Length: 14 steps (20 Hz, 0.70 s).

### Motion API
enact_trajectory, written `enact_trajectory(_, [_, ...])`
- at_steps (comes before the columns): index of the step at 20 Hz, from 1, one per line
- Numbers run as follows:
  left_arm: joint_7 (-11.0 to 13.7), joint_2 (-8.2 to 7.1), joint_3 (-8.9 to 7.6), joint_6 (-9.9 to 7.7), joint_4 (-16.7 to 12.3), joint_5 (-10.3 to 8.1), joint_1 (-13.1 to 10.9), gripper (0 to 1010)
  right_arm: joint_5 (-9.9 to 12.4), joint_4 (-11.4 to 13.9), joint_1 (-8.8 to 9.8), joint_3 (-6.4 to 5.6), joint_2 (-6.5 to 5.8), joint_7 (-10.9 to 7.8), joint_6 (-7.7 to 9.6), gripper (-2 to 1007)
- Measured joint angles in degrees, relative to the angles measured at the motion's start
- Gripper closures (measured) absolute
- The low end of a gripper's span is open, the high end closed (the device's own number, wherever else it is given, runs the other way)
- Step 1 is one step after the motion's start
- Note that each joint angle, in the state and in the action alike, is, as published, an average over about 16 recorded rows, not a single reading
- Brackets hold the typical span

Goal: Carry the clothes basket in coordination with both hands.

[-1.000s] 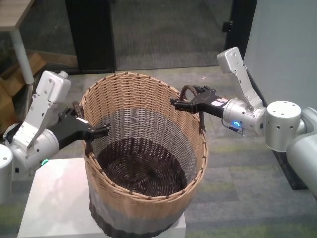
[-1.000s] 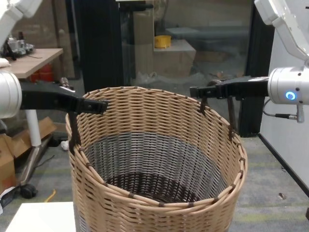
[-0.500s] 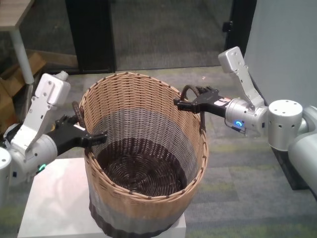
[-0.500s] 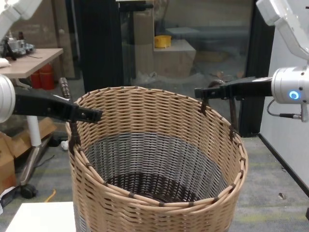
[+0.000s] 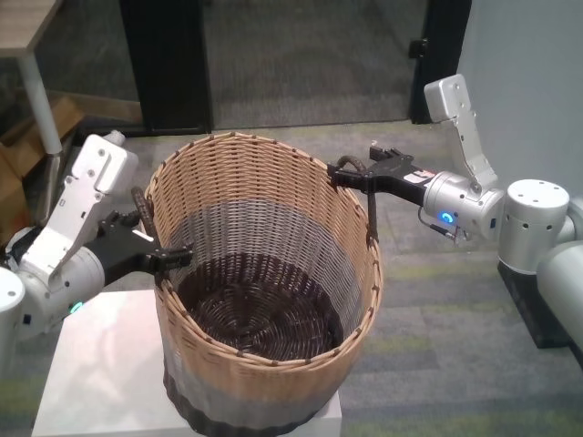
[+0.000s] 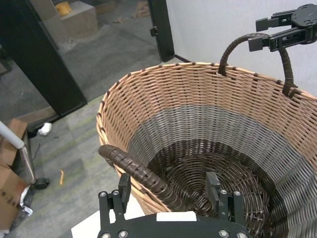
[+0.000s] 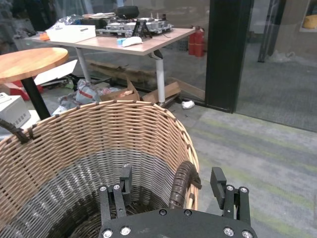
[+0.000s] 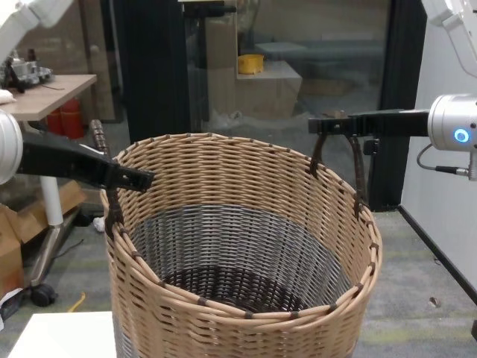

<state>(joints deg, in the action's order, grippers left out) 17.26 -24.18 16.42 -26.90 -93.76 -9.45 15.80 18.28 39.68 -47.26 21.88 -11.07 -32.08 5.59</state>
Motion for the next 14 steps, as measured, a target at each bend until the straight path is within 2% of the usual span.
enact_trajectory(6, [0.13,-0.19,-0.1,-0.41,-1.14,1.58,-0.05,8,1.09,0.72,0.37,-0.96,-0.04,0.04,0.06,2])
enact_trajectory(14, [0.54,-0.11,-0.66,-0.32,-2.54,3.11,0.07,8,2.36,1.95,1.05,-2.09,-0.14,0.58,-1.07,2])
